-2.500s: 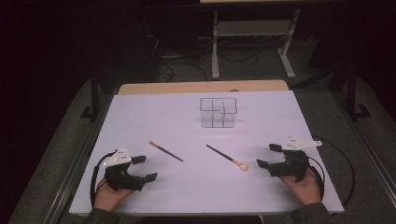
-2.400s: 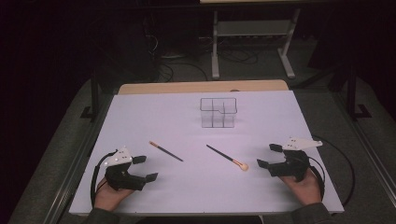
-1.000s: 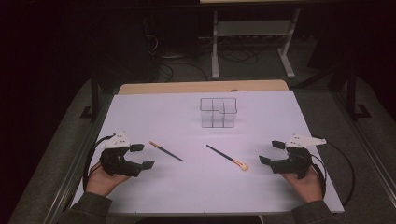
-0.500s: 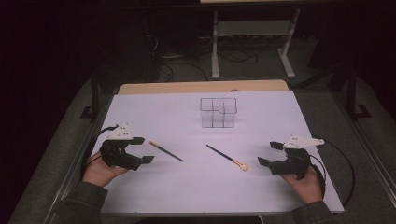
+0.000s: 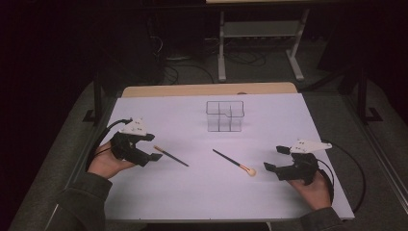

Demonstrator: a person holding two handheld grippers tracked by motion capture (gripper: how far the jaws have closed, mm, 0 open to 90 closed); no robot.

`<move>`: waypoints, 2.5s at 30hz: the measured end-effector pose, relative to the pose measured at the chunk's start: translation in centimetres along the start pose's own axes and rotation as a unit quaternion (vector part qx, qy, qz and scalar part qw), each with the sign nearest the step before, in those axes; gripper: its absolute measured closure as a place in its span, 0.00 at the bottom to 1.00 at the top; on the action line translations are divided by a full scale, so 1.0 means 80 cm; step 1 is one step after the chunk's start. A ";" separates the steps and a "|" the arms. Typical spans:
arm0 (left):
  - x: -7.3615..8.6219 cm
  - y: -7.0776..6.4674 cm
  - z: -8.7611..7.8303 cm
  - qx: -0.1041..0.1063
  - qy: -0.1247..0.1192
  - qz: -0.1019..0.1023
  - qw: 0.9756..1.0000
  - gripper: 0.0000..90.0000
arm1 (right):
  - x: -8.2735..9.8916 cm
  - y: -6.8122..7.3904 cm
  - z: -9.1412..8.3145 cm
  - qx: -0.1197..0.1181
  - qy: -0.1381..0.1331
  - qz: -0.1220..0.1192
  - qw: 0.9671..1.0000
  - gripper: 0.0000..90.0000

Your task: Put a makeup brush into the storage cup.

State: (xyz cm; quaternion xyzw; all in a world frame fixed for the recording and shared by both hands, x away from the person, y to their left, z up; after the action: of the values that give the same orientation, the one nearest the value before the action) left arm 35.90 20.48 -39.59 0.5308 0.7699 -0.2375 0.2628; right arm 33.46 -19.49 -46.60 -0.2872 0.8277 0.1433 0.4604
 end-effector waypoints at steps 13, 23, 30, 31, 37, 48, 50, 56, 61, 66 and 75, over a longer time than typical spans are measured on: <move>-0.006 0.024 0.022 0.033 0.044 0.001 0.998 0.32 | -0.001 0.001 0.000 -0.002 -0.001 -0.005 1.000 0.20; -0.002 0.035 0.041 0.047 0.088 0.011 0.995 0.38 | -0.001 0.000 0.000 -0.001 -0.003 -0.003 1.000 0.20; 0.005 0.043 0.066 0.054 0.119 0.013 0.991 0.41 | 0.000 0.001 0.000 -0.002 0.000 -0.005 1.000 0.20; 0.007 0.042 0.069 0.060 0.125 0.010 0.990 0.42 | 0.000 0.001 0.000 -0.003 0.000 -0.005 1.000 0.20; 0.015 0.043 0.082 0.070 0.140 0.000 0.988 0.47 | -0.001 0.002 -0.002 -0.005 -0.002 -0.004 1.000 0.20; 0.029 0.053 0.095 0.076 0.171 0.005 0.982 0.59 | 0.000 0.006 0.001 -0.009 0.003 -0.014 1.000 0.21; 0.030 0.054 0.099 0.082 0.171 0.000 0.982 0.61 | -0.001 0.006 0.000 -0.009 0.001 -0.013 1.000 0.21; 0.036 0.054 0.109 0.086 0.188 0.004 0.978 0.65 | 0.001 0.009 0.002 -0.015 0.006 -0.016 1.000 0.21; 0.037 0.057 0.114 0.091 0.193 0.008 0.977 0.68 | 0.001 0.008 0.001 -0.016 0.006 -0.015 1.000 0.21; 0.041 0.057 0.116 0.086 0.202 0.019 0.975 0.73 | 0.000 0.008 0.000 -0.015 0.003 -0.015 1.000 0.21; 0.041 0.054 0.119 0.080 0.216 0.040 0.972 0.92 | -0.001 0.008 0.000 -0.013 0.000 -0.016 1.000 0.21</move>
State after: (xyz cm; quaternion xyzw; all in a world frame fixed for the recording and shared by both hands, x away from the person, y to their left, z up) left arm 40.41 18.00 -49.28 0.6196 0.7648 -0.1673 0.0565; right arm 33.11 -18.99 -46.56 -0.3062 0.8213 0.1469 0.4584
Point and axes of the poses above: each handheld gripper's, and its own axes: z roughly forward along the jaws, x roughly out of its underside, y roughly to its left, the point moved 8 cm from there along z, roughly forward along the jaws, and after that the axes turned 11 degrees about x, right-handed, at the moved point
